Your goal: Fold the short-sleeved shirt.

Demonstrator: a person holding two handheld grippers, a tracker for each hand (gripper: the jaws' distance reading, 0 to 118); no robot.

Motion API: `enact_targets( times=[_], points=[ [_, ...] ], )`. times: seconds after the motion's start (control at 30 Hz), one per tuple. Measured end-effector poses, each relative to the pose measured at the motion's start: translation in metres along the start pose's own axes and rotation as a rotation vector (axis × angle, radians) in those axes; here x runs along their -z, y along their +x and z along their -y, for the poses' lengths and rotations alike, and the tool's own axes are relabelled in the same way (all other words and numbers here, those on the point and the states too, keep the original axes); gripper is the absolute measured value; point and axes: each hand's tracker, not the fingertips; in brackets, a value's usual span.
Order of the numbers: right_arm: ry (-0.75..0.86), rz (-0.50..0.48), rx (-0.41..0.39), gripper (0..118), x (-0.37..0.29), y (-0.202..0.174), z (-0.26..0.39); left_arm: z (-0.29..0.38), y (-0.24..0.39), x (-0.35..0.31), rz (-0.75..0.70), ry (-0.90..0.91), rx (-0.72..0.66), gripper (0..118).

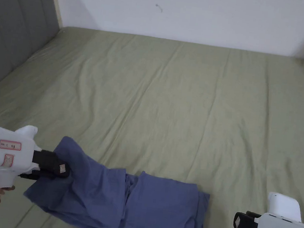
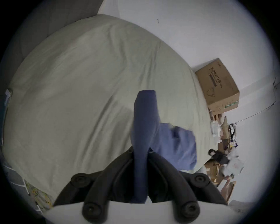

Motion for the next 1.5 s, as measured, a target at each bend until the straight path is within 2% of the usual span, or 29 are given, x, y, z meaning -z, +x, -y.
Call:
enact_targets(
  times=[0.1, 0.17, 0.2, 0.3, 0.47, 0.5, 0.53, 0.57, 0.6, 0.63, 0.67, 0.83, 0.9, 0.93, 0.97, 1.0, 1.03, 1.1, 1.13, 1.2, 1.3, 1.37, 1.5],
  points=[
    [0.009, 0.004, 0.006, 0, -0.003, 0.007, 0.0, -0.004, 0.046, -0.016, 0.055, 0.026, 0.024, 5],
    [0.021, 0.001, 0.035, 0, -0.005, 0.014, 0.0, -0.002, 0.086, -0.024, 0.077, 0.066, 0.091, 5],
    [0.024, 0.001, 0.048, 0, -0.005, 0.018, 0.001, -0.001, 0.102, -0.024, 0.088, 0.066, 0.073, 5],
    [0.025, -0.008, 0.07, 0, -0.007, 0.028, 0.001, 0.001, 0.149, -0.008, 0.163, 0.003, 0.108, 5],
    [0.042, 0.003, 0.103, 0, -0.016, 0.048, 0.007, 0.02, 0.222, 0.057, 0.16, -0.113, 0.289, 7],
    [0.044, 0.006, 0.118, 0, -0.017, 0.053, 0.009, 0.025, 0.229, 0.074, 0.153, -0.145, 0.304, 11],
    [0.047, 0.013, 0.137, 0, -0.018, 0.059, 0.011, 0.031, 0.237, 0.095, 0.15, -0.184, 0.304, 21],
    [0.047, 0.017, 0.155, 0, -0.019, 0.065, 0.013, 0.034, 0.239, 0.114, 0.162, -0.224, 0.296, 39],
    [0.048, 0.022, 0.173, 0, -0.02, 0.07, 0.015, 0.037, 0.241, 0.129, 0.188, -0.261, 0.287, 70],
    [0.045, 0.028, 0.195, 0, -0.02, 0.076, 0.016, 0.039, 0.24, 0.149, 0.176, -0.29, 0.246, 90],
    [0.04, 0.031, 0.206, 0, -0.021, 0.081, 0.018, 0.041, 0.241, 0.159, 0.138, -0.302, 0.216, 101],
    [0.037, 0.063, 0.205, 0, -0.025, 0.096, 0.02, 0.039, 0.235, 0.161, 0.129, -0.277, 0.212, 102],
    [0.042, 0.066, 0.216, 0, -0.026, 0.099, 0.019, 0.034, 0.228, 0.147, 0.148, -0.253, 0.22, 98],
    [0.046, 0.065, 0.223, 0, -0.025, 0.1, 0.019, 0.031, 0.223, 0.138, 0.155, -0.226, 0.224, 87],
    [0.049, 0.063, 0.229, 0, -0.024, 0.1, 0.018, 0.026, 0.217, 0.131, 0.146, -0.191, 0.226, 69],
    [0.048, 0.06, 0.233, 0, -0.023, 0.099, 0.018, 0.022, 0.212, 0.128, 0.133, -0.181, 0.237, 41],
    [0.047, 0.056, 0.235, 0, -0.022, 0.099, 0.018, 0.019, 0.209, 0.124, 0.11, -0.158, 0.231, 26],
    [0.043, 0.05, 0.23, 0, -0.019, 0.095, 0.018, 0.011, 0.197, 0.12, 0.092, -0.115, 0.226, 14],
    [0.039, 0.046, 0.223, 0, -0.018, 0.093, 0.018, 0.007, 0.19, 0.12, 0.09, -0.082, 0.243, 0],
    [0.033, 0.041, 0.212, 0, -0.017, 0.09, 0.02, 0.008, 0.184, 0.126, 0.083, -0.072, 0.246, 0],
    [0.022, 0.04, 0.2, 0, -0.012, 0.085, 0.021, 0.014, 0.176, 0.151, 0.061, -0.148, 0.253, 0],
    [0.016, 0.039, 0.197, 0, -0.009, 0.084, 0.022, 0.03, 0.174, 0.169, 0.113, -0.2, 0.253, 0],
    [0.001, 0.035, 0.196, 0, -0.006, 0.084, 0.024, 0.061, 0.17, 0.203, 0.219, -0.27, 0.129, 0]
  ],
)
